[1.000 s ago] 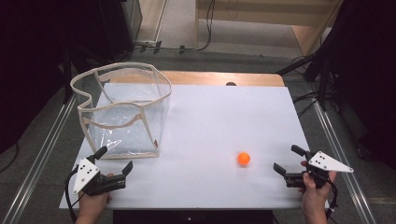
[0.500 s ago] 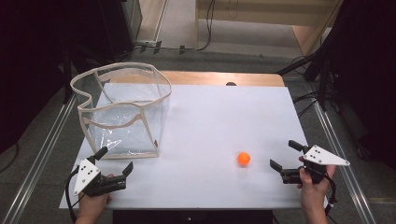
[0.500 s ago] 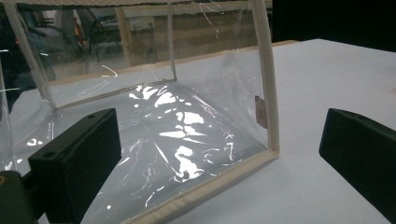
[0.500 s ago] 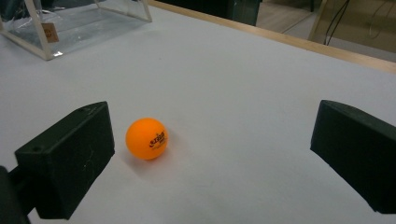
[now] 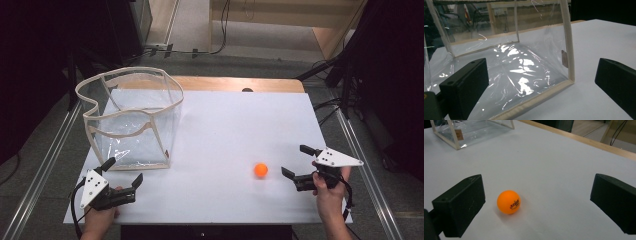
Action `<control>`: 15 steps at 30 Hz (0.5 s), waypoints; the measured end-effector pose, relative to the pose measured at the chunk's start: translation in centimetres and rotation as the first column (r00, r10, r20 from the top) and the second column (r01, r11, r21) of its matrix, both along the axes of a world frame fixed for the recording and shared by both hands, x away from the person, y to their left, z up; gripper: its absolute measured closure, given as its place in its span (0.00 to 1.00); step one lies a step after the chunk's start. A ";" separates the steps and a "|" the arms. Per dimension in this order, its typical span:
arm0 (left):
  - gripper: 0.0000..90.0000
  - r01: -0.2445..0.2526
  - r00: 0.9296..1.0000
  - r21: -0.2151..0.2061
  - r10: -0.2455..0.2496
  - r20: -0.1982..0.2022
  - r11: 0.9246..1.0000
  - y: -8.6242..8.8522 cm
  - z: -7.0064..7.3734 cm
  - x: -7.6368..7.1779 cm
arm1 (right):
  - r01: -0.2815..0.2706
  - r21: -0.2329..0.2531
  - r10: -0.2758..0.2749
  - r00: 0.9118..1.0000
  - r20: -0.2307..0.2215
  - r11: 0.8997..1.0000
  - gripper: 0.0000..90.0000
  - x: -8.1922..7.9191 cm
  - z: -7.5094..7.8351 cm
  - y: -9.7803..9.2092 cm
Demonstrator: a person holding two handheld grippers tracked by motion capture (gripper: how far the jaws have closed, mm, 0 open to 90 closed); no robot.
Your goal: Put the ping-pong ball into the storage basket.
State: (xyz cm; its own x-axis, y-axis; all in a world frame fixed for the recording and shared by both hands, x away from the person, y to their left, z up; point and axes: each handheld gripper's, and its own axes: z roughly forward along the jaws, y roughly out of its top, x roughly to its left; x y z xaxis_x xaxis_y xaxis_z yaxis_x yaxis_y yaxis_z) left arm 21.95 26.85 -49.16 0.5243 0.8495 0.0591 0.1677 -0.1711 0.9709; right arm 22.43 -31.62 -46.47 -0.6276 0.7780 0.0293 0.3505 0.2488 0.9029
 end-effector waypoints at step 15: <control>0.00 0.002 1.000 0.000 -0.002 -0.003 1.000 0.0 0.0 0.0 | -0.083 -0.044 0.081 0.996 -0.044 0.996 0.00 1.9 0.8 1.8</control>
